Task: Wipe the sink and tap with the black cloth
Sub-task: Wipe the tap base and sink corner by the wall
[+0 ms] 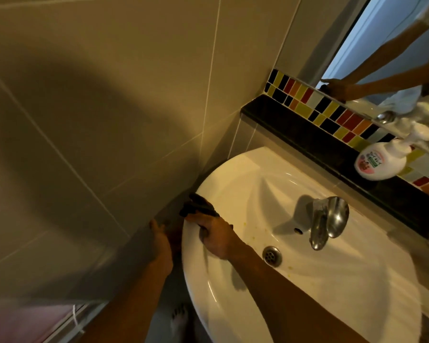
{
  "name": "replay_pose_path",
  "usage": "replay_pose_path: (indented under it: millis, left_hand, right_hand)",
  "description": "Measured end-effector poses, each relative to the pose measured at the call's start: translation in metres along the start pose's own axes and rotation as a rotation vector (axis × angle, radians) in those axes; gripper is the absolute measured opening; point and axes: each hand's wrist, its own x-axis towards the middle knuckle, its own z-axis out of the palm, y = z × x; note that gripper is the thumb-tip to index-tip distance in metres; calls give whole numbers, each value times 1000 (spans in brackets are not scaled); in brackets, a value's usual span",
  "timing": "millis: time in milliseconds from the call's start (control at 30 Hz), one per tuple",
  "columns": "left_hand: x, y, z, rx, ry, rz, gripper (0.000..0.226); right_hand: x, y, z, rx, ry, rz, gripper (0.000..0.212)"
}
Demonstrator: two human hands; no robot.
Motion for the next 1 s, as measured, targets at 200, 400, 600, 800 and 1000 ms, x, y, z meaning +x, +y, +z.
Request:
replay_pose_path:
  millis: [200,400,600,800,1000]
  left_hand:
    - [-44,12,0,85,-105,-56,61]
    - [-76,13,-1,309,-155,-47,43]
    - [-77,-18,-30,581,-118,81,4]
    - [-116,0,-30,972,-353,-141,17]
    - [-159,20,14,993,-433,12,23]
  right_hand:
    - [-39,-19,15,-49,-185,48,45]
    - [-78,-31,25,4,-209,173,38]
    - [-120,-32,20,135,-269,226,36]
    - [-149,-28,8,224,-71,288,48]
    - [-165,-47,-52,206,169,208,41]
